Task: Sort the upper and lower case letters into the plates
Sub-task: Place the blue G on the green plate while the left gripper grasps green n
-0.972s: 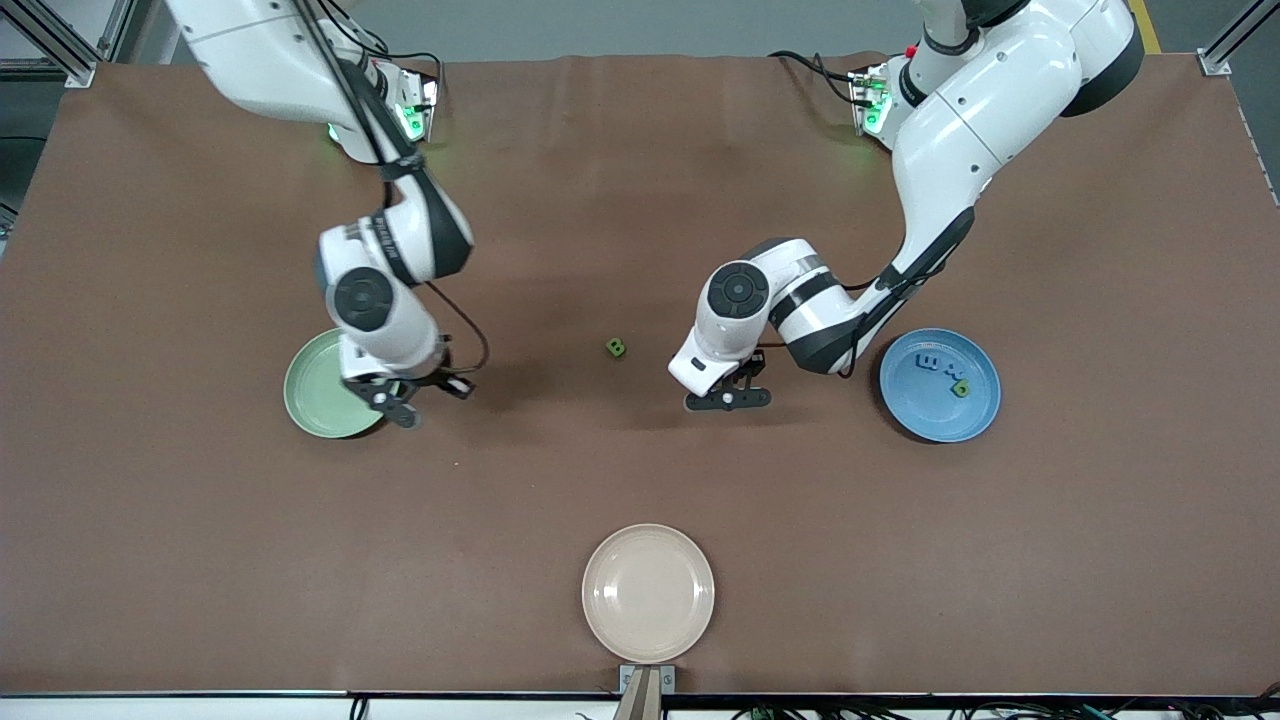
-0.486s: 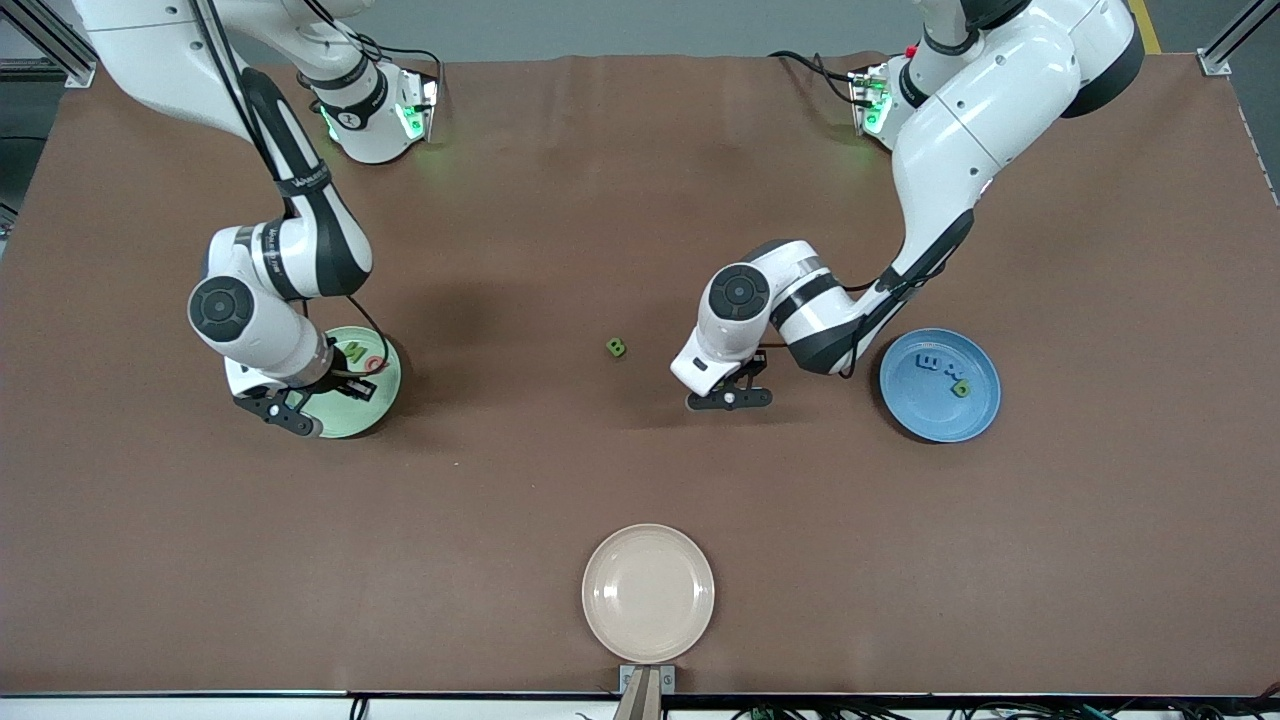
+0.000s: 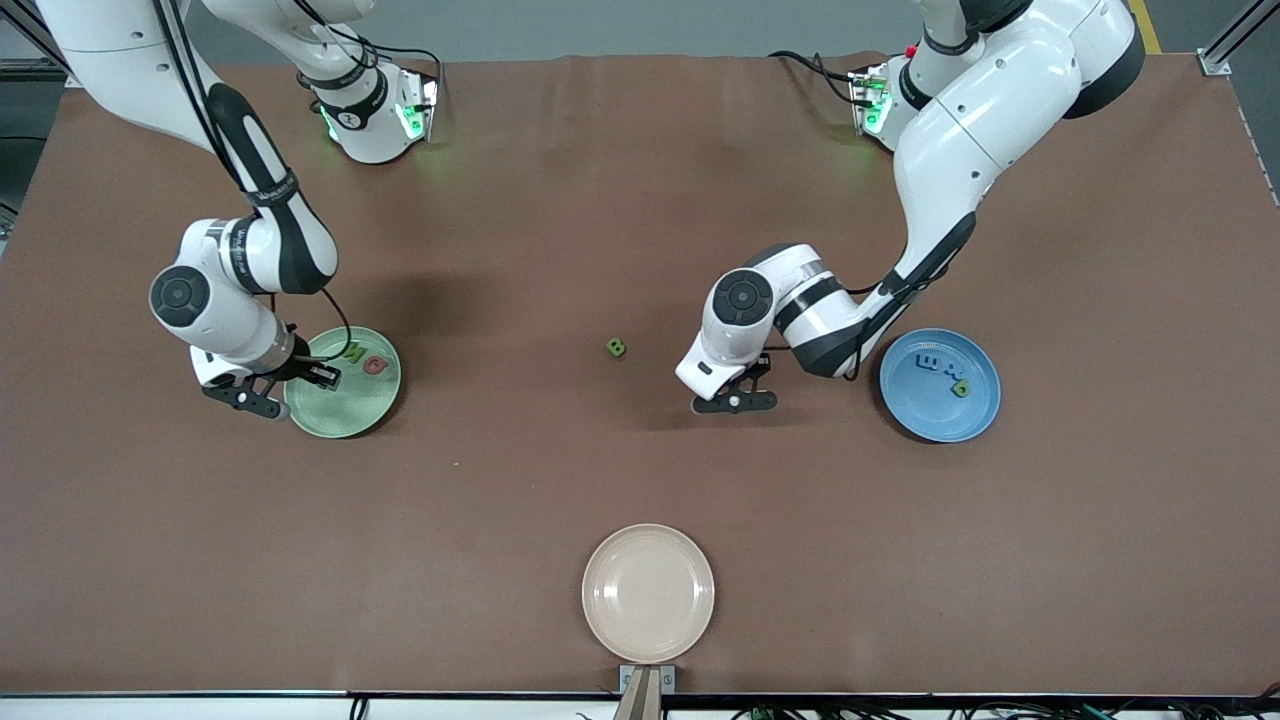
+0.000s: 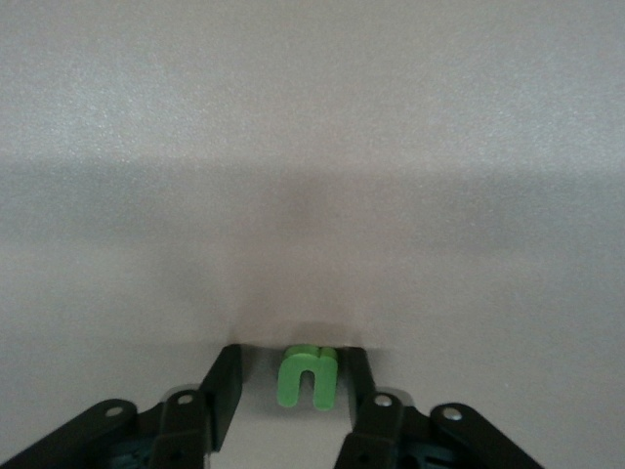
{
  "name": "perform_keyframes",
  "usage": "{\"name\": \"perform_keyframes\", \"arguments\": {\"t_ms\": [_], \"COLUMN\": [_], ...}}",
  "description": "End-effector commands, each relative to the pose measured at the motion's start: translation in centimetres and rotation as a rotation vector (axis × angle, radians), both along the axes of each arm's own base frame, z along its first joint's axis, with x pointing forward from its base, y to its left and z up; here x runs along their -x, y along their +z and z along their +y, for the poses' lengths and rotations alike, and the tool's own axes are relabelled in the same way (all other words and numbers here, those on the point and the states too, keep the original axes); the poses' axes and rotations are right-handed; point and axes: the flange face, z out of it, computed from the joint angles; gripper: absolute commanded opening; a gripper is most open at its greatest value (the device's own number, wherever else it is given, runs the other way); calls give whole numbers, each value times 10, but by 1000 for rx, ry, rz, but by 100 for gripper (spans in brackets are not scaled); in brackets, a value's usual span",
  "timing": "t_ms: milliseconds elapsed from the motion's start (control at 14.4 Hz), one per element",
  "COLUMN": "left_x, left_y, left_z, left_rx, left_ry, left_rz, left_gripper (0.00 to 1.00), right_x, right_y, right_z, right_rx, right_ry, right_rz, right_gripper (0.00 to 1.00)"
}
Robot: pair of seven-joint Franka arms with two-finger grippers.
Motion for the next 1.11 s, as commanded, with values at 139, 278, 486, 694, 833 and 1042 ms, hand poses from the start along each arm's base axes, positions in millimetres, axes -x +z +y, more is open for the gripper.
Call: {"name": "perform_keyframes", "arguments": {"t_ms": [139, 278, 486, 694, 833, 1042], "left_x": [0, 1, 1, -3, -11, -21], "left_y": [-1, -1, -1, 7, 20, 51], "left_z": [-1, -1, -1, 2, 12, 37], "left_rx": [-6, -7, -7, -15, -43, -102], "left_ry": [-15, -15, -13, -7, 2, -34], "left_rz": [-8, -7, -9, -18, -20, 2], "left_gripper": [36, 31, 17, 12, 11, 10], "right_x": [8, 8, 8, 1, -4, 2], "right_y": [3, 2, 3, 17, 35, 49], "right_z": [-1, -1, -1, 11, 28, 103], "right_rx": [-3, -4, -4, -5, -8, 3], "right_ry": [24, 21, 21, 23, 1, -121], "right_rz": [-17, -8, -7, 21, 38, 22], "right_gripper": [1, 38, 100, 100, 100, 100]}}
